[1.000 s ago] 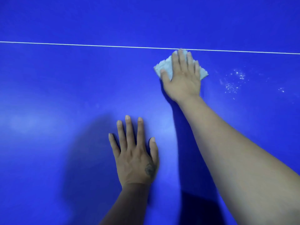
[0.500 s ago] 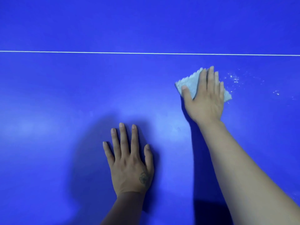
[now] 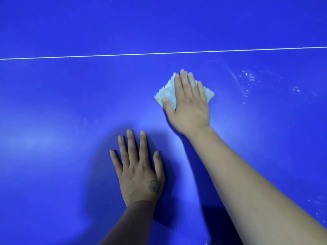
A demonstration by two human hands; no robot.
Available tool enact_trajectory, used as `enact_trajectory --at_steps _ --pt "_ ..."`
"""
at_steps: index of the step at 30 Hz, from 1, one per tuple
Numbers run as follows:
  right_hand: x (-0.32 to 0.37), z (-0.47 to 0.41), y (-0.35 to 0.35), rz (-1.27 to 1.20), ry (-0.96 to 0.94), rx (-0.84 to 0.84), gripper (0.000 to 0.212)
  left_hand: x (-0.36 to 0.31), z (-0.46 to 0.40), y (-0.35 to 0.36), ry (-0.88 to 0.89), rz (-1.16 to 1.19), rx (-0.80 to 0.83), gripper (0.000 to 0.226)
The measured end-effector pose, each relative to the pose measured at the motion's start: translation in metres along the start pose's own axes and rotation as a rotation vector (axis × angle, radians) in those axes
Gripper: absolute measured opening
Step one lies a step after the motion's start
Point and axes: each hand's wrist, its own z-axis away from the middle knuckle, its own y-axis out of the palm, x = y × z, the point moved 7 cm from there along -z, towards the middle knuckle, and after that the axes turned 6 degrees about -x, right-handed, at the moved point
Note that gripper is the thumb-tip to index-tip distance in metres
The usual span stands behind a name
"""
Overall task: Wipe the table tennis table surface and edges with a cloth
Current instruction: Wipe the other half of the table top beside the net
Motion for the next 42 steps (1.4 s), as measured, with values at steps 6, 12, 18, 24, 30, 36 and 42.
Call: enact_trajectory --at_steps 6,12,18,24,30,36,42 --pt "-0.050 0.093 -0.023 0.056 0.037 0.006 0.078 0.001 0.000 0.001 -0.018 0.009 0.012 0.070" --pt "-0.109 0.064 -0.034 0.105 0.290 -0.009 0.082 0.002 -0.001 0.000 -0.019 0.015 -0.001 0.070" --pt "-0.074 0.001 -0.012 0.065 0.333 -0.009 0.085 0.002 0.000 -0.001 -0.014 0.020 -0.020 0.069" --pt "-0.017 0.065 -0.011 0.008 0.162 -0.027 0.081 0.000 0.002 -0.002 0.009 0.027 -0.029 0.067" --pt "-0.030 0.195 -0.034 0.036 0.176 0.008 0.077 0.002 0.003 -0.001 0.001 0.022 -0.035 0.067" --pt "-0.100 0.193 -0.047 0.114 0.460 -0.021 0.082 0.002 0.003 -0.001 -0.009 0.016 -0.058 0.067" --pt "-0.066 0.145 -0.025 0.116 0.538 -0.051 0.083 0.002 0.002 0.000 -0.006 0.001 -0.079 0.066"
